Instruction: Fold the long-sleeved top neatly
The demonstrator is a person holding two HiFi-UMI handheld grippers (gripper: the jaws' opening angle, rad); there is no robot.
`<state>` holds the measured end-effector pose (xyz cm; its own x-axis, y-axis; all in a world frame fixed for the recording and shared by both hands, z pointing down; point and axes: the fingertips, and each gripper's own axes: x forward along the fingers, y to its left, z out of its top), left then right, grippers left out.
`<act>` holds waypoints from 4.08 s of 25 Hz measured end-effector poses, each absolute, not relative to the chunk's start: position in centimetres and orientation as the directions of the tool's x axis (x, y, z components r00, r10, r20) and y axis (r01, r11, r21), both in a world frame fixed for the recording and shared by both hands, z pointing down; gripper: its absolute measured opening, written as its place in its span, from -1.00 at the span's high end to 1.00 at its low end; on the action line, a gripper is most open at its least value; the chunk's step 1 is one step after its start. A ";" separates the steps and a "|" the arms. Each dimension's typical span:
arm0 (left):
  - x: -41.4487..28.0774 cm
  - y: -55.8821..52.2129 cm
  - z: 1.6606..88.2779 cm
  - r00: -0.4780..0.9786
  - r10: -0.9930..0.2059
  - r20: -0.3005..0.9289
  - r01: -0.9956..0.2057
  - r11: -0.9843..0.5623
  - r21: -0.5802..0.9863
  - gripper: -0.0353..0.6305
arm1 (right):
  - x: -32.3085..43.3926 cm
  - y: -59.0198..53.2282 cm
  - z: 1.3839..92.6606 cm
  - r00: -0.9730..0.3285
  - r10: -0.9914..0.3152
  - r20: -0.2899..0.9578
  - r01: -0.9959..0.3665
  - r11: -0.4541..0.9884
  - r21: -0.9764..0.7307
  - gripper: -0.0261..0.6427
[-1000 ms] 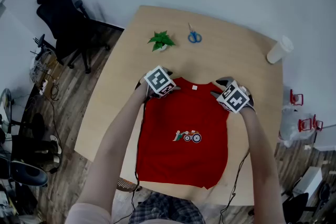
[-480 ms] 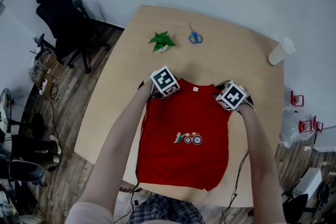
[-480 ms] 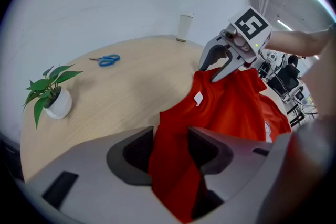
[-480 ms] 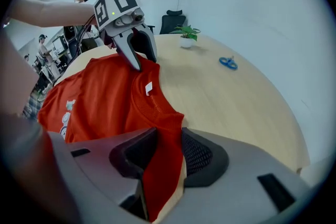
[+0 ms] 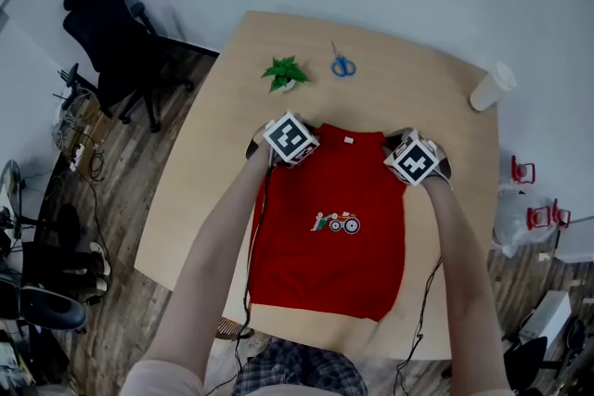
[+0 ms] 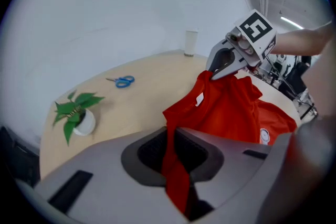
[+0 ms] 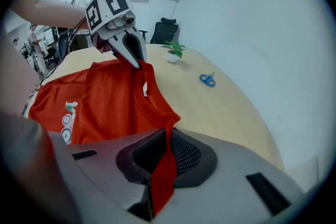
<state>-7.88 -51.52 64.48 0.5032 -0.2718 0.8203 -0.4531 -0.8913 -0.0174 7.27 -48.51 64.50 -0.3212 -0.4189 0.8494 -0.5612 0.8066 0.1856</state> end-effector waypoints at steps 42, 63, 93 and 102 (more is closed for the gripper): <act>-12.8 -15.2 59.8 0.564 -0.119 0.817 -0.188 -0.982 -0.013 0.76 | 1.9 -13.2 59.8 -0.477 -0.144 0.867 -0.228 0.973 0.037 0.79; -13.3 -9.5 65.5 0.538 0.111 0.836 -0.146 -0.964 0.222 0.54 | 1.2 -8.1 66.7 -0.415 0.035 0.909 -0.174 0.978 -0.117 0.69; -14.3 -14.6 54.6 0.833 -0.174 0.526 -0.400 -0.846 0.354 0.64 | 2.6 -12.9 55.0 -0.721 -0.332 0.608 -0.537 0.822 -0.189 0.39; -19.5 -22.0 44.0 0.699 -0.683 0.210 -0.707 -0.620 0.340 0.87 | 9.3 -17.6 42.5 -0.534 -0.825 0.184 -0.845 0.516 -0.139 0.64</act>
<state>-19.46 -21.96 43.96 0.6994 -0.6833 0.2096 -0.7074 -0.6199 0.3395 9.34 -17.58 42.53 -0.5340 -0.8252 0.1841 -0.8453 0.5160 -0.1389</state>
